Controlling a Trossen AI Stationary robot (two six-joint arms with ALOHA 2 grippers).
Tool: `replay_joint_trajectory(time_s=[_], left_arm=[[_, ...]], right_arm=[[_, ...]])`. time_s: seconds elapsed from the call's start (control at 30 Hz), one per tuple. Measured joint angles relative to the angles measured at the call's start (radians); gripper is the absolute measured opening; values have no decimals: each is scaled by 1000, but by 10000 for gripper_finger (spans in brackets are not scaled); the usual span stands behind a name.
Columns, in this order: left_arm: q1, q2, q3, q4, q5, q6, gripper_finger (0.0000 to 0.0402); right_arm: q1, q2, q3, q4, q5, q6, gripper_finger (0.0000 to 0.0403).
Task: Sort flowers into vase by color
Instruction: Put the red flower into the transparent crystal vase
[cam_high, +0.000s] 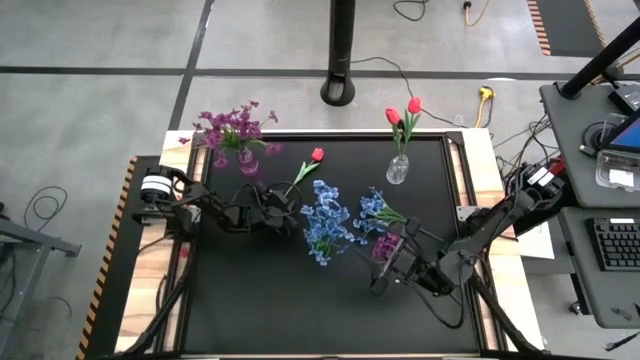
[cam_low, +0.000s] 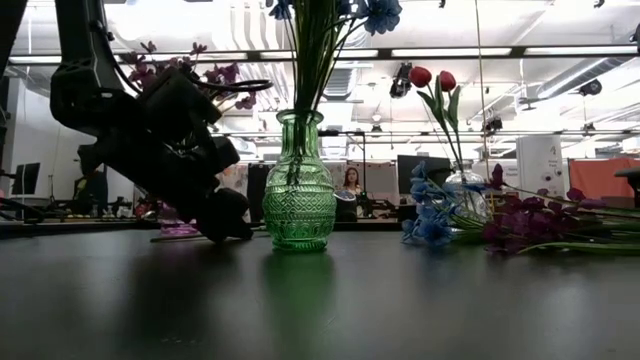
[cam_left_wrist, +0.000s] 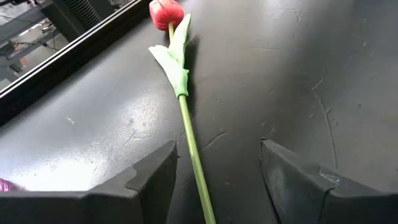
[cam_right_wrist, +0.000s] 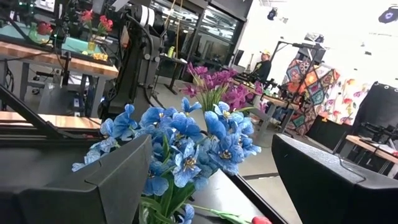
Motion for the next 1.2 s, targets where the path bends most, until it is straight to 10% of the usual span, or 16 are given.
replay_joint_trajectory(time_s=[0.73, 1.2], left_arm=[[-8, -85, -7, -98, 12, -54, 6], [-17, -308, -8, -323, 109, -74, 0]], right_arm=[[0, 0, -1, -61, -2, 43, 324], [0, 0, -1, -61, -3, 37, 324]])
